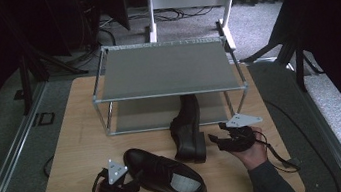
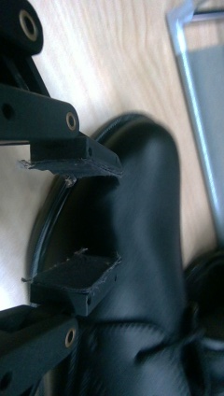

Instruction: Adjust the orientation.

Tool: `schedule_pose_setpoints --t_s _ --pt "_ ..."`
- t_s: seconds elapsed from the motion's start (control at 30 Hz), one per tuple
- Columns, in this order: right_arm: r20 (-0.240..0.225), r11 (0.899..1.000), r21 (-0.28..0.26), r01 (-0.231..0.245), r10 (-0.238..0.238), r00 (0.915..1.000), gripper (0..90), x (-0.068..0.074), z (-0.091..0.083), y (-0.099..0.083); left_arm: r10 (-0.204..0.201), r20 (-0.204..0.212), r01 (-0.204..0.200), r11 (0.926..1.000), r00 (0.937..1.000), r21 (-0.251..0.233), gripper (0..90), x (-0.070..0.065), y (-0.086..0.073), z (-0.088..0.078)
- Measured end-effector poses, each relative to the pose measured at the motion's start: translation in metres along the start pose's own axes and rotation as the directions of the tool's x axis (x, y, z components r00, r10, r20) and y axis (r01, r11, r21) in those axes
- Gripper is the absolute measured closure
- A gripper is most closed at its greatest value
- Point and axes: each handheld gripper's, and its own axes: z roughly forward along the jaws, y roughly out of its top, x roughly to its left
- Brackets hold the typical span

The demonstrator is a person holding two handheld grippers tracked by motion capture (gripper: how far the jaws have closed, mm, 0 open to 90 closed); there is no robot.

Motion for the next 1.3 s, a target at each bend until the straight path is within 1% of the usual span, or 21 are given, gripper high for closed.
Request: schedule_pose_setpoints --t_s 0.03,0.13,0.2,0.23,0.27,0.37,0.4,0.43,0.47,0.5,0.57,0.6,0.67,0.73,0.8,0.9,1.1,1.23,1.3 --pt "-0.005 1.000 -0.004 0.009 -0.009 0.9999 37.8 0.003 0.000 0.003 0.002 0.004 -0.002 0.9999 1.0000 0.010 49.8 -0.004 -0.003 -0.001" --pt "-0.008 1.000 -0.010 0.018 -0.018 0.9998 37.5 0.005 -0.001 0.005 0.001 0.013 -0.001 0.9998 0.9999 0.020 50.3 -0.007 -0.008 -0.002" --pt "-0.013 1.000 -0.013 0.022 -0.022 0.9997 37.5 0.008 -0.001 0.008 0.007 0.015 -0.008 0.9985 0.9999 0.054 50.8 -0.012 -0.016 -0.002" --pt "-0.013 1.000 -0.013 0.022 -0.022 0.9997 37.5 0.008 -0.001 0.008 0.007 0.015 -0.008 0.9985 0.9999 0.054 51.2 -0.012 -0.016 -0.002" --pt "-0.015 1.000 -0.015 0.025 -0.025 0.9996 37.5 0.008 -0.001 0.008 0.005 0.020 -0.006 0.9966 0.9998 0.082 51.2 -0.015 -0.022 0.000" --pt "-0.021 0.999 -0.023 0.030 -0.030 0.9993 37.4 0.011 -0.003 0.010 0.033 0.036 -0.037 0.9924 0.9988 0.117 53.4 -0.022 -0.030 0.002" --pt "-0.021 0.999 -0.024 0.031 -0.032 0.9993 37.3 0.011 -0.003 0.010 0.043 0.043 -0.048 0.9912 0.9981 0.123 54.1 -0.025 -0.032 0.002" --pt "-0.021 0.999 -0.024 0.031 -0.032 0.9993 37.3 0.011 -0.003 0.010 0.043 0.043 -0.048 0.9912 0.9981 0.123 54.9 -0.025 -0.032 0.002" --pt "-0.023 0.999 -0.024 0.031 -0.032 0.9992 37.3 0.011 -0.003 0.010 0.065 0.052 -0.071 0.9882 0.9966 0.136 54.9 -0.030 -0.035 0.003" --pt "-0.025 0.999 -0.023 0.033 -0.033 0.9991 37.3 0.012 -0.003 0.010 0.080 0.064 -0.088 0.9867 0.9947 0.136 57.0 -0.033 -0.036 0.003" --pt "-0.027 0.999 -0.022 0.035 -0.036 0.9990 37.0 0.013 -0.003 0.010 0.101 0.073 -0.111 0.9829 0.9922 0.147 58.7 -0.037 -0.036 0.006" --pt "-0.027 0.999 -0.021 0.035 -0.036 0.9990 37.0 0.013 -0.002 0.009 0.101 0.076 -0.111 0.9825 0.9920 0.149 59.3 -0.038 -0.036 0.007" --pt "-0.030 0.999 -0.020 0.036 -0.037 0.9989 37.0 0.014 -0.002 0.009 0.113 0.073 -0.123 0.9809 0.9909 0.151 59.2 -0.039 -0.035 0.008" --pt "-0.032 0.999 -0.020 0.038 -0.038 0.9988 37.0 0.014 -0.002 0.009 0.103 0.079 -0.113 0.9827 0.9916 0.147 59.7 -0.038 -0.036 0.008" --pt "-0.035 0.999 -0.017 0.038 -0.038 0.9986 37.0 0.015 -0.001 0.009 0.102 0.075 -0.112 0.9827 0.9920 0.148 59.7 -0.038 -0.035 0.009" --pt "-0.046 0.999 -0.021 0.035 -0.036 0.9983 37.0 0.017 0.001 0.011 0.115 0.068 -0.124 0.9811 0.9910 0.149 57.9 -0.040 -0.033 0.012" --pt "-0.060 0.999 -0.021 0.045 -0.047 0.9971 36.9 0.022 0.007 0.014 0.130 0.079 -0.141 0.9782 0.9883 0.152 57.5 -0.043 -0.026 0.019" --pt "-0.064 0.999 -0.019 0.048 -0.049 0.9967 37.0 0.023 0.008 0.015 0.138 0.094 -0.150 0.9783 0.9860 0.143 57.5 -0.046 -0.022 0.025" --pt "-0.064 0.999 -0.019 0.045 -0.046 0.9969 37.0 0.023 0.008 0.016 0.148 0.090 -0.159 0.9773 0.9849 0.140 57.4 -0.048 -0.018 0.025"
